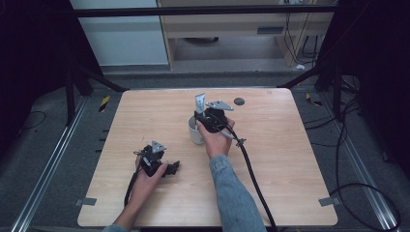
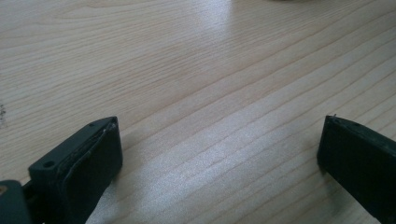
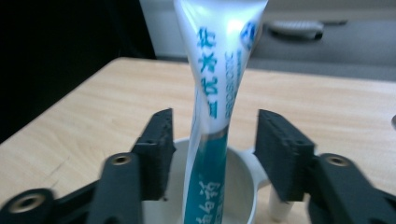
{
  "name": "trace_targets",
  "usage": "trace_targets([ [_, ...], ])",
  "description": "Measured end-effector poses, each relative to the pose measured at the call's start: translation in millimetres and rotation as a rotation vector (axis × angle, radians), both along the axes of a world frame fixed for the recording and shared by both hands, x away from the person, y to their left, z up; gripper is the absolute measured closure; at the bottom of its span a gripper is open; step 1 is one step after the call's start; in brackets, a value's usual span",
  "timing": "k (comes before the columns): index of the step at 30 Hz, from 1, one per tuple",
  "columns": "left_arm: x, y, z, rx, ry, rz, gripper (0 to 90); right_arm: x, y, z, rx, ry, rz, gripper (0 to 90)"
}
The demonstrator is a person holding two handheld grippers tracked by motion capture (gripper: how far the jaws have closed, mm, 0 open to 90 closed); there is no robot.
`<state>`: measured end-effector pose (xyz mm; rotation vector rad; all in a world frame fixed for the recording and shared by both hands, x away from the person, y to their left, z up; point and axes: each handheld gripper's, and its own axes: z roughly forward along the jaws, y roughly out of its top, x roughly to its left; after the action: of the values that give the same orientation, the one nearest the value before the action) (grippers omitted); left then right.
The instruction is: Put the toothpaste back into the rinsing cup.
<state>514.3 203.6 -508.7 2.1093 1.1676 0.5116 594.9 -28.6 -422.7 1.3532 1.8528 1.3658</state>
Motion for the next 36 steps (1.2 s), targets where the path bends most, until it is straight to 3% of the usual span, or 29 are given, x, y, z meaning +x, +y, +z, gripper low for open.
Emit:
trace_targets([
  [4,0.4,-0.2,-0.1,-0.001,0.000,0.000,0.0,-0.9,-0.2,1.5,-0.051,0.029,0.035,37.1],
  [7,0.6,-0.2,-0.1,-0.001,0.000,-0.001,0.0,-3.2,-0.9,4.4,-0.106,0.007,0.040,33.3],
  [15,0.6,-0.2,-0.1,-0.001,-0.001,-0.001,0.0,-5.3,-5.5,13.7,-0.149,-0.010,0.047,22.3],
  [19,0.6,-0.2,-0.1,-0.001,-0.001,-0.001,0.0,-8.6,-11.2,20.5,-0.223,-0.007,0.078,17.6],
  [24,0.8,-0.3,0.0,-0.001,0.000,-0.001,0.0,-12.9,-16.2,27.1,-0.222,-0.014,0.096,14.0],
  [32,0.8,-0.3,0.0,-0.001,0.000,-0.001,0.0,-20.9,-23.5,34.7,-0.281,-0.003,0.122,14.5],
  [36,0.7,-0.2,0.0,-0.001,0.000,-0.002,0.0,-18.7,-31.9,37.0,-0.262,0.011,0.123,13.5],
])
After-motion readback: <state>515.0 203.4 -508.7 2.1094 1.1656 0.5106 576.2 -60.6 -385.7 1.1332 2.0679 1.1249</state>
